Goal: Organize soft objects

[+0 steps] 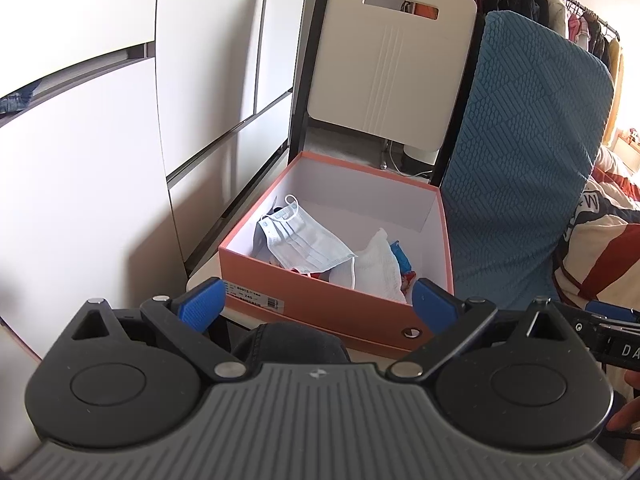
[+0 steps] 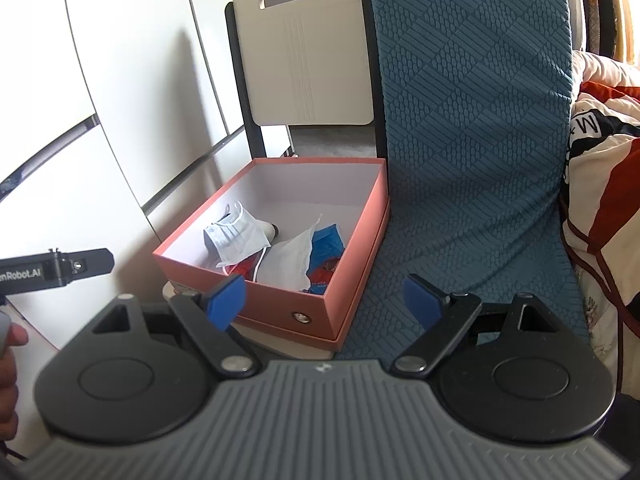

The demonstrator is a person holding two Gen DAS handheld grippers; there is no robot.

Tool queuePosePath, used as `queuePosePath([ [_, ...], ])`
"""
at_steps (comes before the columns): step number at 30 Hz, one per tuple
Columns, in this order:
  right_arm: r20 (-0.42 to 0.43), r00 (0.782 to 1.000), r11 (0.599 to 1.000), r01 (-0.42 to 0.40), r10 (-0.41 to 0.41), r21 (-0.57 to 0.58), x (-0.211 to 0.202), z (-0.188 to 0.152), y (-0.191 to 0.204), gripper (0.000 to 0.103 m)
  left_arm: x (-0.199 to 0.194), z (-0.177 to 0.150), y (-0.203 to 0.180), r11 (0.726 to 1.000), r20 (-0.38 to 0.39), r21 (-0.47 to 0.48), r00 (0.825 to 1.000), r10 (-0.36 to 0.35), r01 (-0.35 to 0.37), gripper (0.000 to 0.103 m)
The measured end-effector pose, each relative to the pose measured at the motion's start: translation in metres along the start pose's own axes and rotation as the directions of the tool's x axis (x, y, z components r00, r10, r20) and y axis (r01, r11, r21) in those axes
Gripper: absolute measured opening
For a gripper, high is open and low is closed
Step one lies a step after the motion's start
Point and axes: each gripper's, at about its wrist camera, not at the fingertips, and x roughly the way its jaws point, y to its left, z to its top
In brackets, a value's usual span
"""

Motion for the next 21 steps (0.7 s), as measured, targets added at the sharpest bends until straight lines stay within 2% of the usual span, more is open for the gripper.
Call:
queuePosePath([
  [7,-0.017,1.0,1.0,0.005,-0.005,0.0,0.004,-0.0015,-0.0021,0.087,0.0,-0.0007,0.0002,1.0,-0.023,0.002,1.0,-0.009,0.009,0.102],
  [14,0.003,1.0,1.0,0.01,-0.01,-0.011,0.0002,-0.0014,0.0004,0.087,0.0018,-0.0017,-0.0012,1.0,-0.042,0.0,0.999,-0.026,0.026,0.102],
  [21,0.002,1.0,1.0,0.019,-0.019,0.002,-0.0016,-0.0025,-0.0014,0.087,0.0011,-0.001,-0.0006,1.0,-0.035,0.002,0.999,-0.022,0.022,0.102],
])
